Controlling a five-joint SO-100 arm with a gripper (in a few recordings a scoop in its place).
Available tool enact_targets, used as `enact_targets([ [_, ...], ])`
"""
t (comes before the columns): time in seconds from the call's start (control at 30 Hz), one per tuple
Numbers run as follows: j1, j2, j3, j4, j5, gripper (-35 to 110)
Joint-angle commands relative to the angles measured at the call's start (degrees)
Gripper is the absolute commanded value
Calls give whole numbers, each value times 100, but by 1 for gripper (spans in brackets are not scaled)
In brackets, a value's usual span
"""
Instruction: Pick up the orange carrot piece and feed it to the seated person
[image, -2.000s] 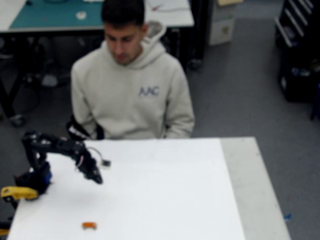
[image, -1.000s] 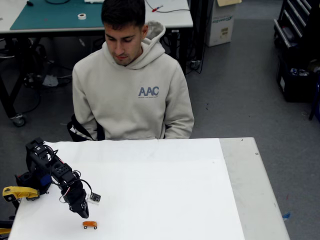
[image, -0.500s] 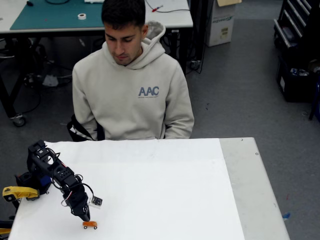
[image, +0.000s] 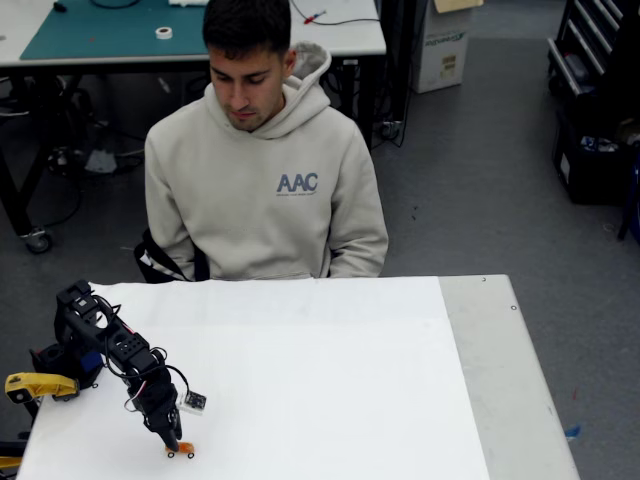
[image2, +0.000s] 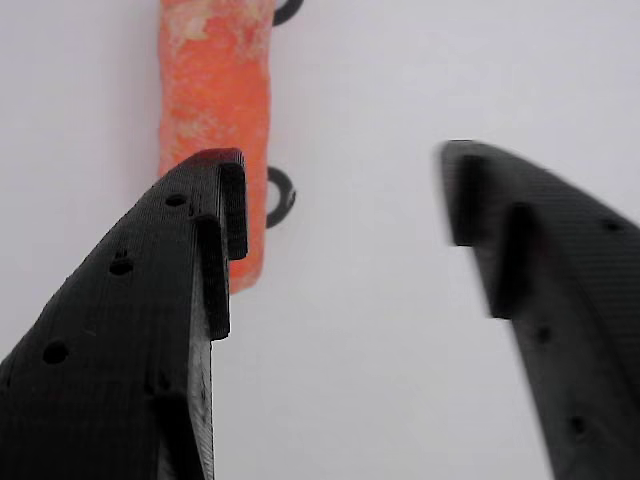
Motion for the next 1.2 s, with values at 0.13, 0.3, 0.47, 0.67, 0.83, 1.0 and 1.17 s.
enact_targets([
  [0.13, 97, 281, 53, 0, -79, 24],
  [0.3, 88, 281, 281, -9, -79, 24],
  [0.47, -105, 281, 378, -9, -70, 24],
  [0.67, -123, 193, 387, -9, -62, 24],
  [0.83, -114, 167, 396, -9, -62, 24],
  [1.0, -97, -167, 378, -18, -70, 22],
  [1.17, 26, -369, 281, -18, -70, 20],
])
